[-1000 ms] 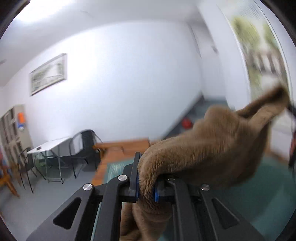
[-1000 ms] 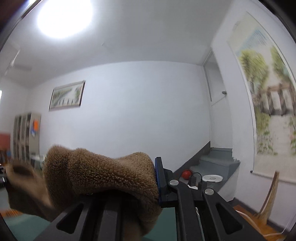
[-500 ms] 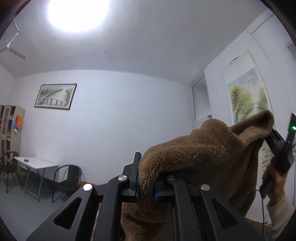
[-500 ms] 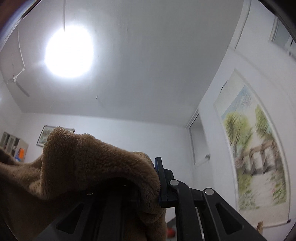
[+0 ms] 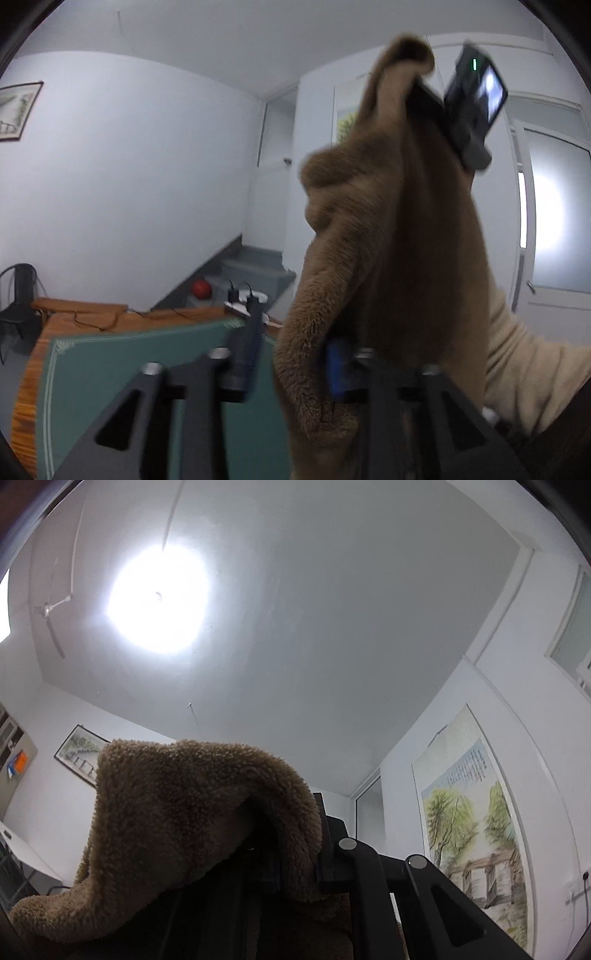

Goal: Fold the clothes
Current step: 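Raise both grippers to lift the blanket off the table and spread it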

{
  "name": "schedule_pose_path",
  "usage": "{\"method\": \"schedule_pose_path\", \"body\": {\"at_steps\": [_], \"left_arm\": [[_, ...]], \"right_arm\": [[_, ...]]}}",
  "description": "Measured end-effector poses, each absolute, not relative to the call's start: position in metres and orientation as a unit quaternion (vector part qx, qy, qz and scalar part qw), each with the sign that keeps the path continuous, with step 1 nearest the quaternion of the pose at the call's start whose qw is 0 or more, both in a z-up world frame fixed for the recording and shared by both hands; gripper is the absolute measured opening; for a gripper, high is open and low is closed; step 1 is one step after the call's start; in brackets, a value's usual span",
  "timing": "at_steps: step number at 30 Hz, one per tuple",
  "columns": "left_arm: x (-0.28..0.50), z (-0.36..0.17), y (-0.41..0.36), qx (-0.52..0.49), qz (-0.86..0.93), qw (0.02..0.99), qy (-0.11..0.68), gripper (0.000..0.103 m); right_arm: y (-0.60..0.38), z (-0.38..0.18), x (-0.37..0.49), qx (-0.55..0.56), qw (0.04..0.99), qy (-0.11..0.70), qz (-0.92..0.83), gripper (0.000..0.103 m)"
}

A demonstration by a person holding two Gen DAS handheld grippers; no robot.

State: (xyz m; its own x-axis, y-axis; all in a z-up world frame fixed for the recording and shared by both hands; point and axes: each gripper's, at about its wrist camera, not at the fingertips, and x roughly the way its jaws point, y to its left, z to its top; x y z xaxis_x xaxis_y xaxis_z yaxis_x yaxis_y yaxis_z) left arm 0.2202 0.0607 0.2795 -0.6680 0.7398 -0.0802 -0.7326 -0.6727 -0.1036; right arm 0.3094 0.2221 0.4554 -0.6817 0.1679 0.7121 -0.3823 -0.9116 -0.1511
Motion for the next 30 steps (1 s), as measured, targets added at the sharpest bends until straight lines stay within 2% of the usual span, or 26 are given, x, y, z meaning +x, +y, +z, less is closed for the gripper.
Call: {"method": "schedule_pose_path", "body": {"at_steps": [1,2,4,12,13,14,15,16,17,22,23,25,27,28,30], "left_arm": [[0.223,0.274,0.063,-0.058,0.908,0.413,-0.032,0.080],[0.225,0.268,0.065,-0.059,0.904,0.423,-0.033,0.083],[0.229,0.264,0.067,-0.057,0.899,0.432,-0.031,0.083],[0.214,0.248,0.064,-0.084,0.901,0.423,-0.039,0.081],[0.210,0.244,0.064,-0.093,0.901,0.421,-0.043,0.077],[0.206,0.240,0.064,-0.101,0.901,0.420,-0.047,0.058],[0.200,0.236,0.064,-0.116,0.899,0.419,-0.053,0.035],[0.191,0.232,0.064,-0.135,0.895,0.420,-0.063,0.026],[0.184,0.228,0.066,-0.148,0.890,0.426,-0.072,0.020],[0.165,0.216,0.075,-0.173,0.872,0.450,-0.086,0.020],[0.164,0.216,0.076,-0.172,0.872,0.451,-0.084,0.022],[0.162,0.214,0.079,-0.168,0.871,0.454,-0.080,0.036],[0.159,0.212,0.082,-0.164,0.871,0.457,-0.076,0.074],[0.158,0.211,0.083,-0.162,0.871,0.458,-0.074,0.080],[0.154,0.208,0.086,-0.163,0.869,0.462,-0.073,0.081]], "right_arm": [[0.215,0.454,0.311,0.372,0.162,-0.161,0.900,0.012],[0.208,0.453,0.314,0.376,0.171,-0.176,0.894,0.012],[0.199,0.452,0.317,0.380,0.180,-0.195,0.886,0.012],[0.208,0.461,0.323,0.372,0.156,-0.171,0.899,0.012],[0.209,0.462,0.323,0.370,0.153,-0.168,0.901,0.012],[0.211,0.462,0.324,0.368,0.151,-0.165,0.902,0.012],[0.212,0.462,0.325,0.367,0.152,-0.164,0.903,0.012],[0.212,0.460,0.325,0.366,0.153,-0.162,0.904,0.012],[0.210,0.458,0.329,0.364,0.151,-0.160,0.905,0.012],[0.213,0.447,0.331,0.355,0.148,-0.159,0.909,0.012],[0.214,0.446,0.333,0.355,0.150,-0.161,0.908,0.012],[0.218,0.445,0.338,0.356,0.153,-0.158,0.908,0.012],[0.223,0.447,0.342,0.354,0.153,-0.152,0.910,0.012],[0.226,0.447,0.343,0.352,0.152,-0.148,0.912,0.012],[0.230,0.447,0.345,0.348,0.150,-0.143,0.914,0.012]]}}
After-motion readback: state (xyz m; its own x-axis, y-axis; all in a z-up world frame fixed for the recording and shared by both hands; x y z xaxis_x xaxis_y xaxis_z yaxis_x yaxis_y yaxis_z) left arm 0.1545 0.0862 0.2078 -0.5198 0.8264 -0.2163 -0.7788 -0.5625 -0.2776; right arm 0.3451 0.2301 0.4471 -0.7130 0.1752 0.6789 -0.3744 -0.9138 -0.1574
